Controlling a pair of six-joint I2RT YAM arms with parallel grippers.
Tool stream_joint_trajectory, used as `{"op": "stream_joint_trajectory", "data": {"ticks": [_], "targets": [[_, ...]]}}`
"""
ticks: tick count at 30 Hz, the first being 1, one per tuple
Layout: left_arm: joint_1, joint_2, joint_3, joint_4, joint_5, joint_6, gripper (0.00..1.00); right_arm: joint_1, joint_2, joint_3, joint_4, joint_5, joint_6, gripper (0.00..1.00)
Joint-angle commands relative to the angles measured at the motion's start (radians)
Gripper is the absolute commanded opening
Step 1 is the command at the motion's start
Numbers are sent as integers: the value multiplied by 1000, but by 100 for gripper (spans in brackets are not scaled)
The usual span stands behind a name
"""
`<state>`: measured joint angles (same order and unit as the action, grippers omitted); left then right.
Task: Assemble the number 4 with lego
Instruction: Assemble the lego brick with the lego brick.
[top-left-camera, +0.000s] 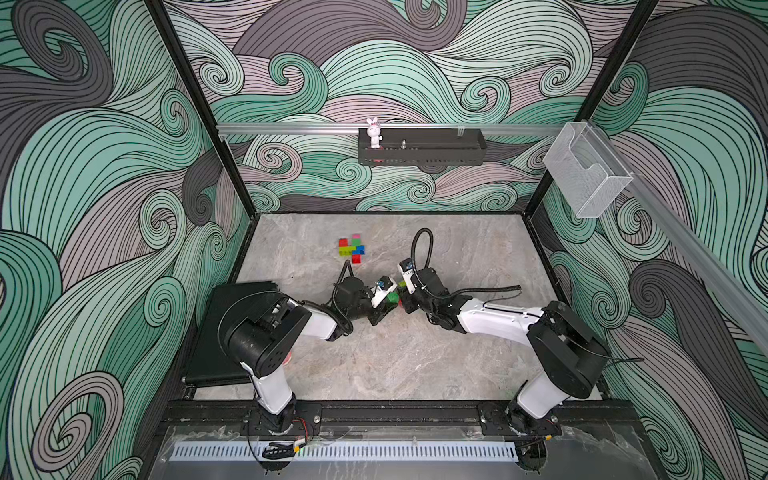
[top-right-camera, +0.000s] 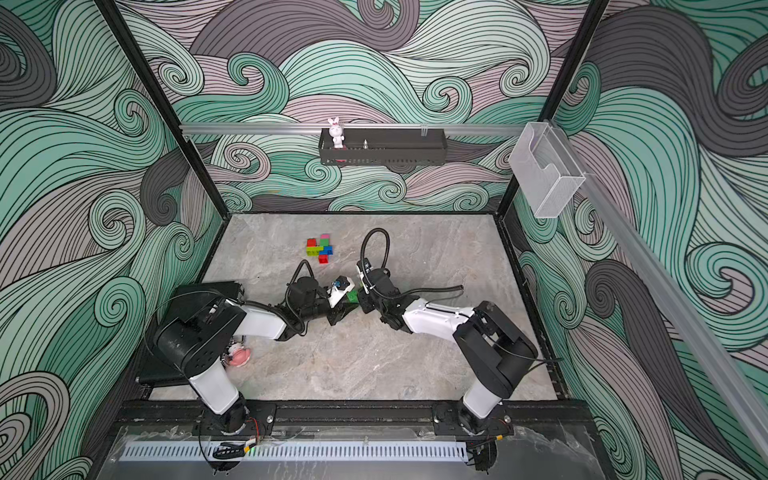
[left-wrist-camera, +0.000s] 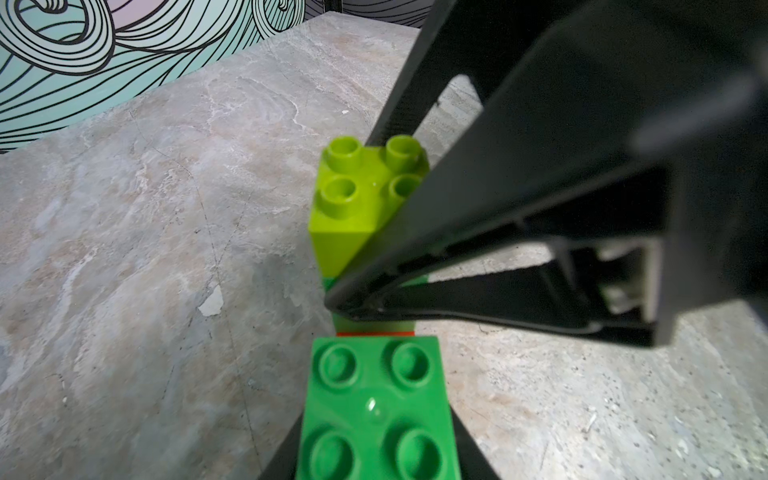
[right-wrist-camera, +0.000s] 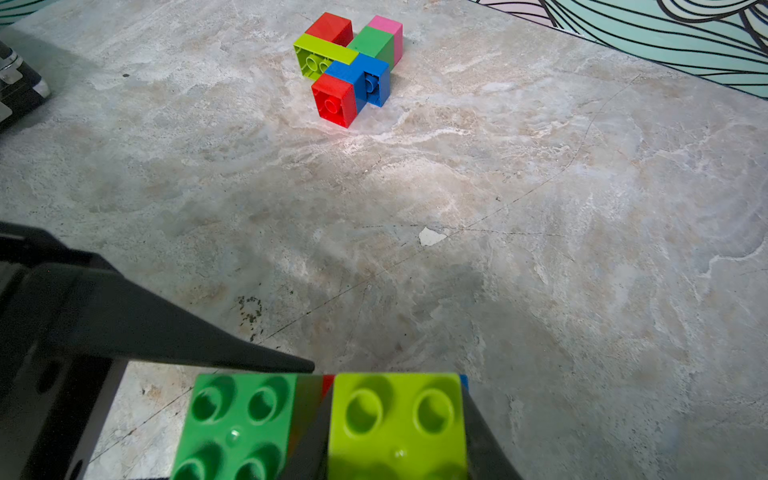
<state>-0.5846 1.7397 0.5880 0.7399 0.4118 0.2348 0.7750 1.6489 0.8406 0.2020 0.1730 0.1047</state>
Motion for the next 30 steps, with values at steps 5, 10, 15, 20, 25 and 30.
{"op": "stream_joint_trajectory", "data": {"ticks": [5, 10, 15, 20, 25, 30], "targets": [[-9, 29, 9, -16, 59, 20, 38, 3, 88, -68, -302, -37, -8, 0], [-9, 32, 11, -14, 52, 23, 24, 3, 85, -62, -309, -42, -8, 0], [-9, 26, 4, -3, 35, 15, 0, 3, 57, -60, -309, -56, -4, 6], [-8, 23, 0, 1, 15, 3, 0, 3, 10, -57, -304, -55, -1, 24], [-10, 15, 7, -15, 5, -3, 0, 3, -30, -27, -333, -58, -5, 40], [-9, 6, 16, -43, -1, 2, 0, 2, -97, -10, -359, -46, -1, 52]]}}
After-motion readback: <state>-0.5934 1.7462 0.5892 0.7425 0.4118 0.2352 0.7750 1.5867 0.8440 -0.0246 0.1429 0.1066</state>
